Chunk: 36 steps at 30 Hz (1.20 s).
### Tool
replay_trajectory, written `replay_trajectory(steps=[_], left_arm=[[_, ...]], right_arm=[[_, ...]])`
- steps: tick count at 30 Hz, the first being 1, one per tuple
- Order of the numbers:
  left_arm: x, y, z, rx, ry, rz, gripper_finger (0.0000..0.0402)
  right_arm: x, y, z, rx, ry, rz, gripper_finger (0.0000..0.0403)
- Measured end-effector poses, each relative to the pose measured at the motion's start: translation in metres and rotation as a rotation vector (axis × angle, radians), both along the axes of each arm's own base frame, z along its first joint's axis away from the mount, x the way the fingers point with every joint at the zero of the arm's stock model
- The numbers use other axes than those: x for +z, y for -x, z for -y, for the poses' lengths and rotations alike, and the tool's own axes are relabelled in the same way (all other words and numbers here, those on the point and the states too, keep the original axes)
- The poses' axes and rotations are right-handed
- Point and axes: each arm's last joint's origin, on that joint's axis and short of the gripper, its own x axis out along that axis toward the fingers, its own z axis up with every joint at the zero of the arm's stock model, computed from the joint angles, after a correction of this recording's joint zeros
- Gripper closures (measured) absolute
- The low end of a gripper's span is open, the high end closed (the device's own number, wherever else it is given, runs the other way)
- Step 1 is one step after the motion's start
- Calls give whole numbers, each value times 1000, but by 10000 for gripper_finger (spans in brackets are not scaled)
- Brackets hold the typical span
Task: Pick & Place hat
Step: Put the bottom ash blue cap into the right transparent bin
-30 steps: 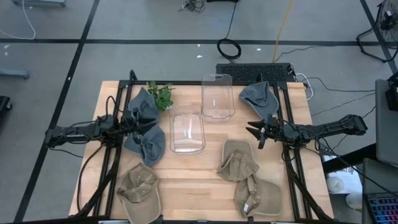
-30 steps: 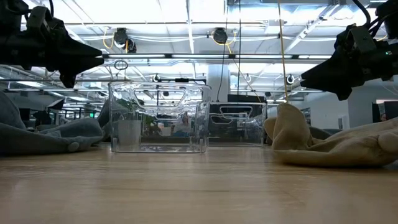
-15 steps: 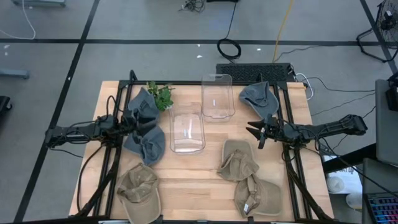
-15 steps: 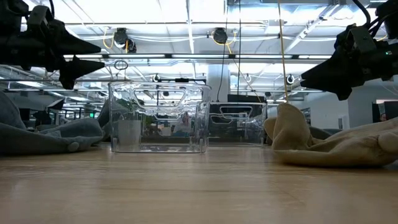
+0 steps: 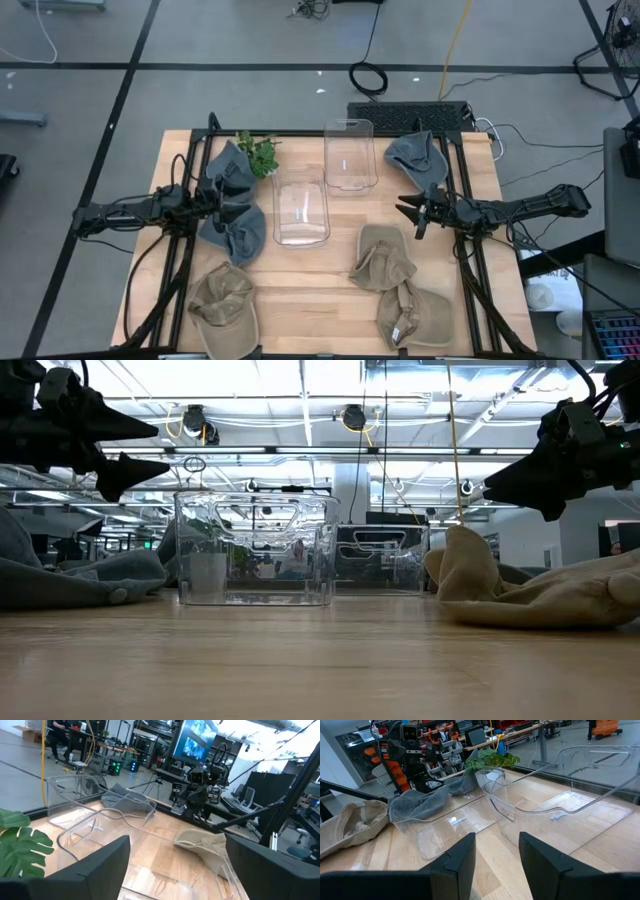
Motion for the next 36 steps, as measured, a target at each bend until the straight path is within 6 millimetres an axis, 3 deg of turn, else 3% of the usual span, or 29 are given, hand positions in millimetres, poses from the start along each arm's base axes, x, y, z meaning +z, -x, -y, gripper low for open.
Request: replay_trajectory(steps=[6,15,26,36], left_arm=[[32,5,1,-12,-52,-36,85],[98,12,1,-16,-137,-126,119],[170,12,1,-30,-192,-258,112],[212,9,1,-50,-132,-471,122]], right_arm=[[0,0,0,0,0,1,261],[0,0,0,0,0,0,261],[0,0,0,0,0,0,261],[0,0,0,0,0,0,261]])
